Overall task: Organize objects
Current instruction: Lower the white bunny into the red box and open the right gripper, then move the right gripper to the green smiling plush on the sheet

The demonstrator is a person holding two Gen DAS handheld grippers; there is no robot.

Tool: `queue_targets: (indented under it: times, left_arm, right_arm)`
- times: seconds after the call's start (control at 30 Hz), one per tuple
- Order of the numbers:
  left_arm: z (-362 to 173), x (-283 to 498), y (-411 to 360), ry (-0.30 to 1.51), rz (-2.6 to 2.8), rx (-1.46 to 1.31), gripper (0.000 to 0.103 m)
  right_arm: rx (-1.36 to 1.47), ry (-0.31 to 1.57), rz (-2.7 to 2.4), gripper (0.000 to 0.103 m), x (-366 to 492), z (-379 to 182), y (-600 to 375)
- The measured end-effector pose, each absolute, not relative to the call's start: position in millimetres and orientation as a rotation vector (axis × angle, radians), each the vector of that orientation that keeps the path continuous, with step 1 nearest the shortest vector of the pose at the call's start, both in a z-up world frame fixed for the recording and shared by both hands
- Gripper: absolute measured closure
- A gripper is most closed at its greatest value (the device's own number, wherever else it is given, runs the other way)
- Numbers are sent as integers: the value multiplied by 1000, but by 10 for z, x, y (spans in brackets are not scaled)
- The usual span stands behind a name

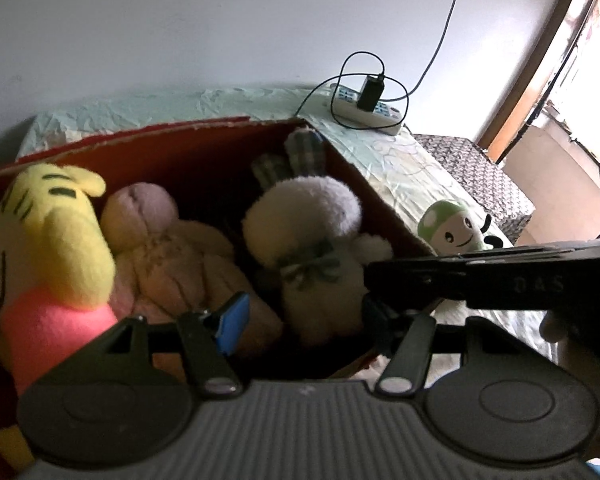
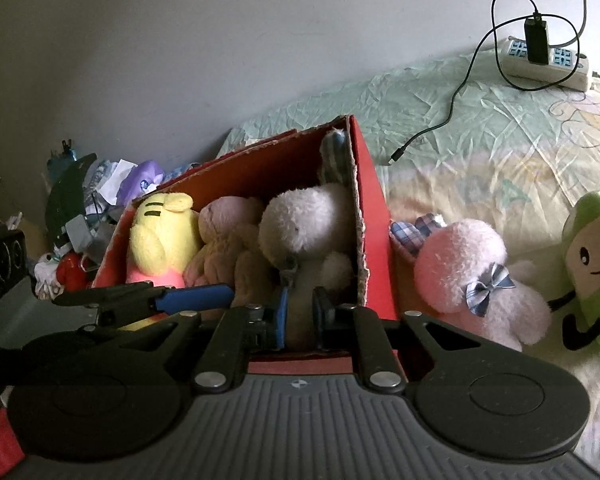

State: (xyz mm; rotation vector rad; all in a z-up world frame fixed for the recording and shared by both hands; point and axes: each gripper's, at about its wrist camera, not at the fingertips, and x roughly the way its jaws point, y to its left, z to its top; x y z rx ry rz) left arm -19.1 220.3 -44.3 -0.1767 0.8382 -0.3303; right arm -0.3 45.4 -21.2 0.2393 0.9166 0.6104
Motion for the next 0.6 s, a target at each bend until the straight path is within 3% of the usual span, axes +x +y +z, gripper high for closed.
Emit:
queue_targets:
  times: [0.13, 0.27, 0.6]
  left_arm:
    - [-412, -212, 2159, 835, -308, -151, 38]
    - [-345, -271, 2131, 815, -272, -126, 27]
    - [-188, -415, 1909, 794, -206, -70, 27]
  right_arm:
    - [265, 909, 616, 84, -33, -198, 399]
    - [296, 890, 630, 83, -99, -190, 311]
    - [403, 844, 681, 82, -177, -192, 42]
